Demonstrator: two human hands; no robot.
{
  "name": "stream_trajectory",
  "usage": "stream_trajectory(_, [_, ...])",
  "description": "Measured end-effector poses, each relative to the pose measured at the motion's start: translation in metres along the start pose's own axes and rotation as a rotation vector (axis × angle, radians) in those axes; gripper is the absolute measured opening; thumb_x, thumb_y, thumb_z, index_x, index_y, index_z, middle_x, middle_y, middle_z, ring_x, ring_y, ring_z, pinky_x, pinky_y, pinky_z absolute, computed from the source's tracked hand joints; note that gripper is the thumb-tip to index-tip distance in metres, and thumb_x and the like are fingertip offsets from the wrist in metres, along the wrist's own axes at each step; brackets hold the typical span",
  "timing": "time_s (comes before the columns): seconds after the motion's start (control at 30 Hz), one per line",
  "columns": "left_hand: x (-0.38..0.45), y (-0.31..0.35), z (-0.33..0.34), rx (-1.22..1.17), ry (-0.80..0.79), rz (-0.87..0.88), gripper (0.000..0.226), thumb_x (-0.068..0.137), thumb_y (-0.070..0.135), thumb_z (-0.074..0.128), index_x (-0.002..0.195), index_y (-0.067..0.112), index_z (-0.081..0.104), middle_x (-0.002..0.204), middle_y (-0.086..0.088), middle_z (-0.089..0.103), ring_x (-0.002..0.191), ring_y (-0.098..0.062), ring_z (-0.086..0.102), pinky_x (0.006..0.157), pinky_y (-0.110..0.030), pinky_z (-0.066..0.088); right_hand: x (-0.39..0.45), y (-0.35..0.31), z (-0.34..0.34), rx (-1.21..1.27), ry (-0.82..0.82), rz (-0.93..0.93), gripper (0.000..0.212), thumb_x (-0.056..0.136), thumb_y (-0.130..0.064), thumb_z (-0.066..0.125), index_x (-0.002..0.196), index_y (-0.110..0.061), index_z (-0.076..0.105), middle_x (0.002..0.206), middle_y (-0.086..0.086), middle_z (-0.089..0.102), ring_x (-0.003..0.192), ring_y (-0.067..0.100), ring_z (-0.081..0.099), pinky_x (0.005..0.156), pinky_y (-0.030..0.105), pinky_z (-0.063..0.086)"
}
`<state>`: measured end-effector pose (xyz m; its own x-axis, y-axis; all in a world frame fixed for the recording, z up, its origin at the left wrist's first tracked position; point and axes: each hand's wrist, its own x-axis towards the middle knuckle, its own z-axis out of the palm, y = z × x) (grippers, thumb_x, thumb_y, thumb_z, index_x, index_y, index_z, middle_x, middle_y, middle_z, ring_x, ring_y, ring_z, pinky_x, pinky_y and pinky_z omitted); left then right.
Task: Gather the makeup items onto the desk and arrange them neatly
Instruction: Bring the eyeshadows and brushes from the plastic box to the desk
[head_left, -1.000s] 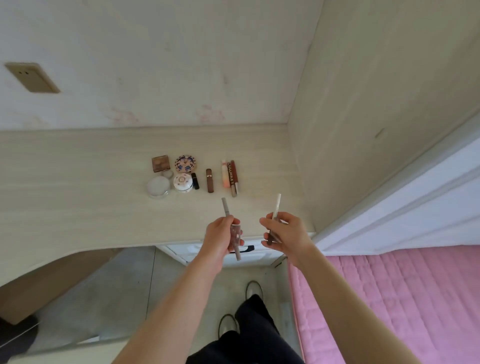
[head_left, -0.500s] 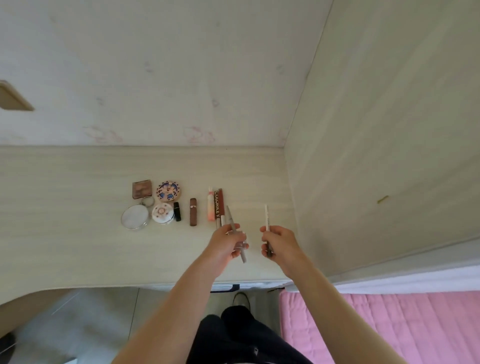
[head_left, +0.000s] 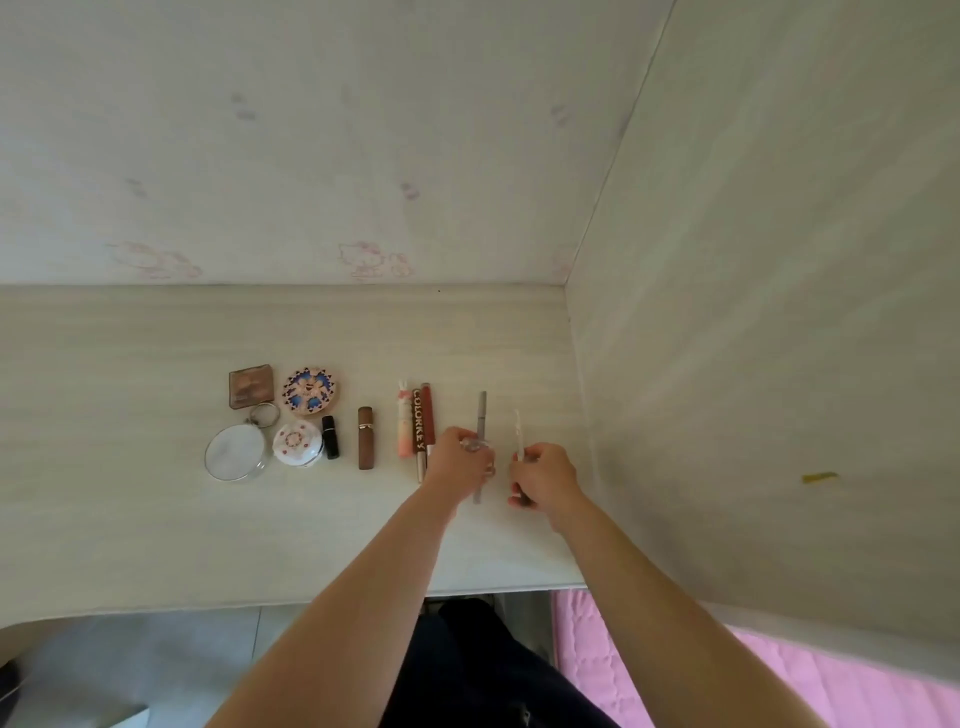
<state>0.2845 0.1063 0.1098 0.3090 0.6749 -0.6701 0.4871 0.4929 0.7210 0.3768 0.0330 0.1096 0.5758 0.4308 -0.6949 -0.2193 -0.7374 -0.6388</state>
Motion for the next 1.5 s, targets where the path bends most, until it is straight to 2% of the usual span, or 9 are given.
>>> stream_trajectory(0.23, [0.022, -0.001, 0.007, 0.080, 0.158, -0.071, 0.022, 0.085, 0.009, 0.061, 0.107, 0.005, 0.058, 0.088, -0.017, 0.069, 0.074, -0.031, 0.070, 0.070, -0.043, 0.059, 0.026, -0.012, 0.014, -0.157, 0.018, -0.035, 0.015, 0.083, -0.006, 0.062, 0.097, -0.007, 0.064, 0.098, 0.020, 0.068, 0.076, 0.032, 0.067, 0.058, 0.035, 0.059])
stream_trajectory(0.33, [0.028, 0.001, 0.002, 0.130, 0.207, -0.053, 0.025, 0.084, 0.010, 0.060, 0.108, 0.006, 0.060, 0.093, -0.016, 0.069, 0.081, -0.032, 0.069, 0.071, -0.045, 0.059, 0.031, -0.013, 0.021, -0.268, -0.018, -0.096, 0.024, 0.083, -0.013, 0.065, 0.107, -0.009, 0.066, 0.104, 0.012, 0.069, 0.087, 0.027, 0.067, 0.076, 0.030, 0.056])
stream_trajectory(0.6, [0.028, 0.016, -0.014, 0.427, 0.293, 0.056, 0.019, 0.092, 0.015, 0.056, 0.110, 0.009, 0.060, 0.107, -0.008, 0.065, 0.097, -0.025, 0.063, 0.070, -0.027, 0.047, 0.039, -0.024, 0.034, -0.241, -0.103, -0.123, 0.028, 0.084, -0.012, 0.063, 0.113, -0.012, 0.064, 0.112, 0.010, 0.066, 0.099, 0.030, 0.065, 0.088, 0.042, 0.055])
stream_trajectory(0.8, [0.027, 0.011, -0.018, 0.458, 0.338, 0.219, 0.001, 0.092, 0.025, 0.054, 0.091, 0.026, 0.055, 0.110, -0.001, 0.067, 0.120, -0.023, 0.053, 0.082, -0.031, 0.050, 0.044, -0.019, 0.019, -0.236, -0.111, -0.128, 0.034, 0.091, -0.022, 0.061, 0.123, -0.013, 0.053, 0.115, 0.006, 0.058, 0.107, 0.024, 0.057, 0.086, 0.036, 0.051])
stream_trajectory(0.93, [0.021, 0.015, -0.008, 0.415, 0.242, 0.226, 0.014, 0.091, 0.020, 0.059, 0.102, 0.013, 0.061, 0.099, 0.004, 0.067, 0.097, -0.013, 0.059, 0.080, -0.018, 0.041, 0.047, -0.016, 0.009, -0.226, -0.109, -0.107, 0.034, 0.092, -0.025, 0.056, 0.125, -0.014, 0.055, 0.113, 0.006, 0.059, 0.101, 0.022, 0.057, 0.081, 0.031, 0.048])
stream_trajectory(1.03, [0.018, 0.018, 0.003, 0.262, 0.106, 0.119, 0.012, 0.086, 0.014, 0.063, 0.097, 0.011, 0.060, 0.096, -0.004, 0.068, 0.085, -0.022, 0.068, 0.077, -0.035, 0.057, 0.044, -0.018, 0.001, -0.087, -0.178, -0.031, 0.030, 0.091, -0.014, 0.049, 0.119, -0.020, 0.059, 0.084, 0.004, 0.055, 0.066, 0.016, 0.048, 0.052, 0.023, 0.035])
stream_trajectory(1.13, [0.014, 0.018, 0.012, 0.131, 0.009, -0.031, 0.004, 0.083, 0.005, 0.066, 0.085, 0.005, 0.062, 0.077, -0.011, 0.068, 0.069, -0.025, 0.070, 0.071, -0.042, 0.060, 0.046, -0.017, -0.005, 0.008, -0.259, 0.039, 0.036, 0.092, -0.010, 0.048, 0.122, -0.026, 0.061, 0.070, 0.001, 0.053, 0.051, 0.012, 0.039, 0.045, 0.020, 0.029])
stream_trajectory(1.33, [0.023, 0.004, 0.020, 0.231, 0.013, -0.058, 0.009, 0.072, 0.016, 0.070, 0.072, 0.011, 0.063, 0.074, -0.013, 0.071, 0.072, -0.028, 0.071, 0.069, -0.044, 0.060, 0.048, -0.016, -0.009, -0.027, -0.149, -0.004, 0.029, 0.094, -0.010, 0.046, 0.118, -0.017, 0.061, 0.067, 0.000, 0.047, 0.052, 0.014, 0.039, 0.048, 0.021, 0.030])
stream_trajectory(1.5, [0.020, 0.009, 0.018, 0.416, 0.086, 0.043, 0.014, 0.084, 0.018, 0.063, 0.091, 0.007, 0.066, 0.092, -0.014, 0.070, 0.087, -0.031, 0.067, 0.074, -0.039, 0.058, 0.051, -0.009, -0.014, -0.101, -0.049, -0.021, 0.027, 0.088, -0.014, 0.057, 0.115, -0.012, 0.062, 0.080, 0.001, 0.058, 0.075, 0.017, 0.055, 0.064, 0.026, 0.045])
